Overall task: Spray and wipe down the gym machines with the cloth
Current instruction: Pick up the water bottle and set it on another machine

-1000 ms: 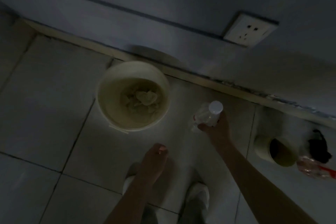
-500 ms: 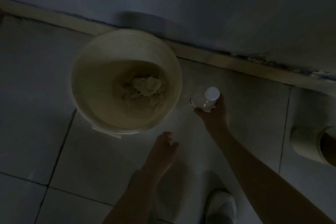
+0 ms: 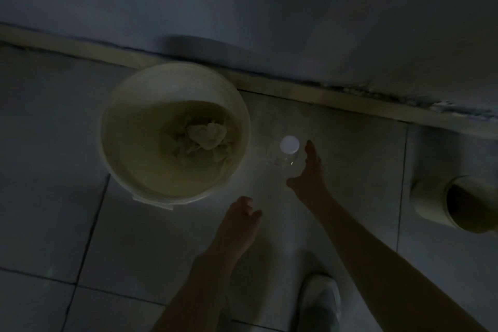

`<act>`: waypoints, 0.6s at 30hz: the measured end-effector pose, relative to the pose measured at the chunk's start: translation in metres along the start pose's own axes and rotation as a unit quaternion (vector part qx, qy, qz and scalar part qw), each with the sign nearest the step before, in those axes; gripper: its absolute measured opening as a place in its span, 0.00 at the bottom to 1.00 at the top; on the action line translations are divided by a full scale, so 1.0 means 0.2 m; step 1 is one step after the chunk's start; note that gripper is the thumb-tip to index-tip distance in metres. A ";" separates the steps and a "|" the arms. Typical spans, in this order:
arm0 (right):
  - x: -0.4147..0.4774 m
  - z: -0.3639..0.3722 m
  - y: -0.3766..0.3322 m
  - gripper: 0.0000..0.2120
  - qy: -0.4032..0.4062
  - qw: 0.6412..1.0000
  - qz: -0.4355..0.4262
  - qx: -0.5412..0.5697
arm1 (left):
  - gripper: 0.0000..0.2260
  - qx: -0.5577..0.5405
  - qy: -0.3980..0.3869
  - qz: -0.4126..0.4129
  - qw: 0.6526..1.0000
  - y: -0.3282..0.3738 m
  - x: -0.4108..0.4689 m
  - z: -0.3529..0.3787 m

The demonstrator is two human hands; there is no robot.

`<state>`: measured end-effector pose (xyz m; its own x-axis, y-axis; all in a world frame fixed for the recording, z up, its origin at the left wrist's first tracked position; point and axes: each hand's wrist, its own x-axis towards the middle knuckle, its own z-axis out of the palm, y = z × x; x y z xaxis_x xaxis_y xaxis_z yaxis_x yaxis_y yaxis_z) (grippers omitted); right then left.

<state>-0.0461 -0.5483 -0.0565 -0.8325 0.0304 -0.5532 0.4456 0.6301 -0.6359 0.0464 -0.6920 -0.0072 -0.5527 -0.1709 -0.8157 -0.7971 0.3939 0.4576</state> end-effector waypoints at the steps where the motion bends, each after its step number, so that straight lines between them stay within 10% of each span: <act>1: -0.02 -0.02 0.00 0.51 -0.002 1.000 0.011 0.002 | 0.16 0.002 0.002 0.004 1.000 0.01 -0.02 -0.01; 18: -0.84 -1.13 -0.72 0.13 0.097 0.951 0.119 0.269 | 0.13 0.052 0.005 0.062 0.997 0.79 -1.06 -0.28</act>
<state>-0.0451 -0.4692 0.2490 -0.7086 0.2983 -0.6394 0.6894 0.1001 -0.7174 0.0249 -0.6438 0.2575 -0.6481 -0.1245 -0.7513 -0.6937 0.5037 0.5149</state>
